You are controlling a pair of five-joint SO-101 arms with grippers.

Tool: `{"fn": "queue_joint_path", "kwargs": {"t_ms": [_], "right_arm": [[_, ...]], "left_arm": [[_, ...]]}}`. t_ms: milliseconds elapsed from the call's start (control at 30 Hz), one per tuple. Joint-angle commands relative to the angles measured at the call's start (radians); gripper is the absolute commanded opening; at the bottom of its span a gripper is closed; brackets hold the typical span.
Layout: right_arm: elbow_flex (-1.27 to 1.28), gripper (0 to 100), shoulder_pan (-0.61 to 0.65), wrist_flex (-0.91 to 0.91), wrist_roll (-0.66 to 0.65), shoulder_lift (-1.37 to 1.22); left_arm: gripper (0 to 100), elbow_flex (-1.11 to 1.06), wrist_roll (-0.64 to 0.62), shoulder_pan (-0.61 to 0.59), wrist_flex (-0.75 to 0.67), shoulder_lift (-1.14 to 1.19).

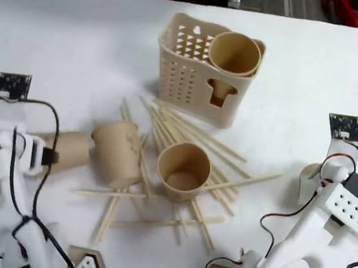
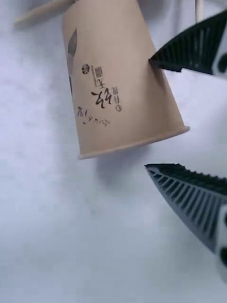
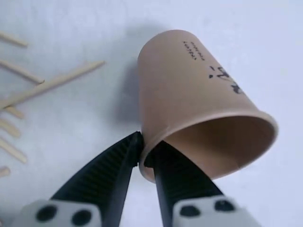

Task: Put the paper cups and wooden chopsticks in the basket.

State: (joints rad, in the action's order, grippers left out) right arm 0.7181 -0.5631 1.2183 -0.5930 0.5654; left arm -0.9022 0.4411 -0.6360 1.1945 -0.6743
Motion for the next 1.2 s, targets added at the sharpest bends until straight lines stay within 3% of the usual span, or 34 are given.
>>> {"fn": "queue_joint_path", "kwargs": {"t_ms": [0,300,433,567,867,1067,1167], "right_arm": [[-0.04,1.9,-0.002,0.005,-0.011,0.03],[-0.038,1.9,-0.001,0.007,-0.011,0.03],[-0.038,1.9,-0.001,0.007,-0.011,0.03],[-0.04,1.9,-0.001,0.007,-0.011,0.03],[-0.068,1.9,0.004,0.007,-0.009,0.122],[-0.066,1.9,0.044,0.007,-0.011,0.335],[-0.069,1.9,0.107,0.005,-0.084,0.427]], "left_arm": [[31,-0.009,0.081,0.005,-0.077,0.064],[31,-0.043,0.23,0.071,-0.068,0.12],[23,-0.06,0.265,0.105,-0.069,0.12],[13,-0.055,0.264,0.113,-0.077,0.12],[2,-0.035,0.261,0.136,-0.081,0.119],[2,-0.026,0.209,0.134,-0.064,0.004],[2,-0.012,0.183,0.136,0.009,-0.128]]}}
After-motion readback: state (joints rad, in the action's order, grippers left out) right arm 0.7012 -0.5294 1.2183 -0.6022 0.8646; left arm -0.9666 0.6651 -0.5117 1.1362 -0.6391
